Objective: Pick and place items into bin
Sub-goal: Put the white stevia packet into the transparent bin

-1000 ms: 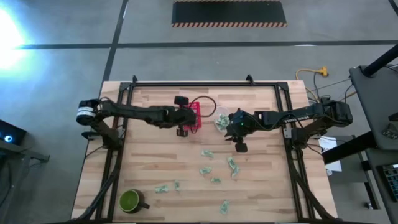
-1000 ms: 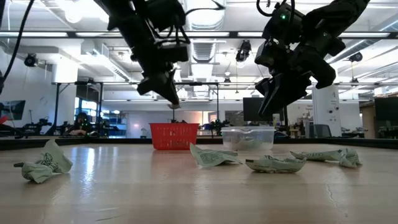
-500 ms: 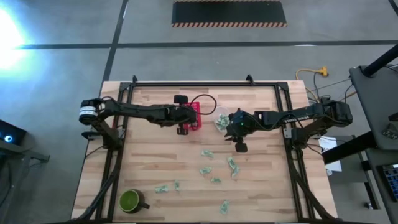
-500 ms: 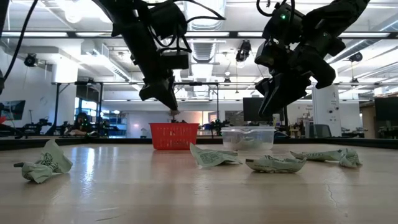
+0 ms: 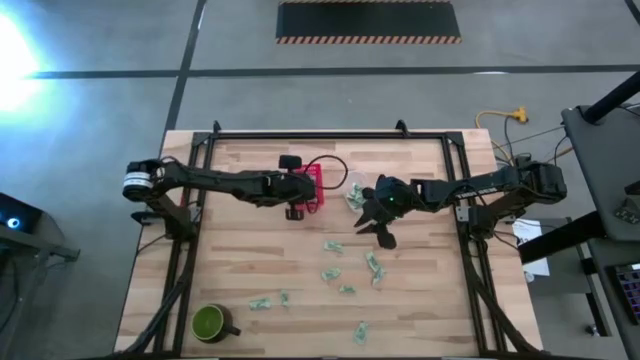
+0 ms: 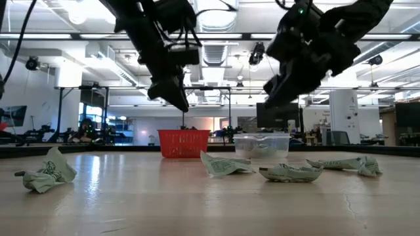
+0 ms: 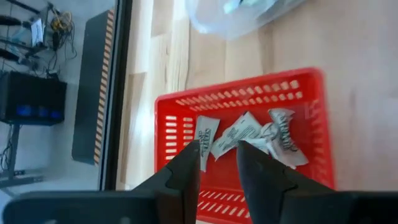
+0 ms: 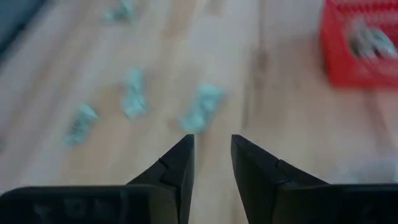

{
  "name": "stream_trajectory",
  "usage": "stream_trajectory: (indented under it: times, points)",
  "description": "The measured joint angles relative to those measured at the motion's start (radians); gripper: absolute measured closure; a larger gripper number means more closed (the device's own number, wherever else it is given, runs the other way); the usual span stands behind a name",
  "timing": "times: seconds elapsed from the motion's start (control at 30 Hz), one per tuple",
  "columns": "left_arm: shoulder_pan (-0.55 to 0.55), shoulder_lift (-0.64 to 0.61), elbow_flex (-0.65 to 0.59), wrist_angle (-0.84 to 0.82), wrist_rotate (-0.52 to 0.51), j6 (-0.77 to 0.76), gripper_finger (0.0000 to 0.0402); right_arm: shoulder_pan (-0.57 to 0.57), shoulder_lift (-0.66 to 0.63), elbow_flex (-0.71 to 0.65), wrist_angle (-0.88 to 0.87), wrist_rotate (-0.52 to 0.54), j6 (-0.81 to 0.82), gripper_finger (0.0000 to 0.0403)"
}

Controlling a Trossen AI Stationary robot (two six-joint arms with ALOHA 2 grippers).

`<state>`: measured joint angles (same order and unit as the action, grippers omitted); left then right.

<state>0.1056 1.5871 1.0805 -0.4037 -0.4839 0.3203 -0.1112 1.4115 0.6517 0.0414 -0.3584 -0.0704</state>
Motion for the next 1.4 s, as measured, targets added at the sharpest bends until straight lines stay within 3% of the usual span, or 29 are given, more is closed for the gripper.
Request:
stream_trajectory:
  times: [0.4,0.7,1.03,1.4]
  points:
    - [-0.228,-0.130,-0.002,-0.043,-0.138,-0.073,0.0313,0.129,0.086,-0.002,0.190,-0.027,-0.088,0.0304]
    - [-0.371,-0.166,-0.012,-0.110,-0.245,-0.201,0.0313,0.144,0.226,0.010,0.249,0.126,-0.047,0.0266]
    - [-0.396,-0.166,-0.039,-0.111,-0.293,-0.213,0.0313,0.144,0.360,0.117,0.241,0.126,0.035,0.0198]
    - [-0.397,-0.165,-0.055,-0.114,-0.309,-0.239,0.0313,0.153,0.375,0.147,0.155,0.191,0.125,0.0193]
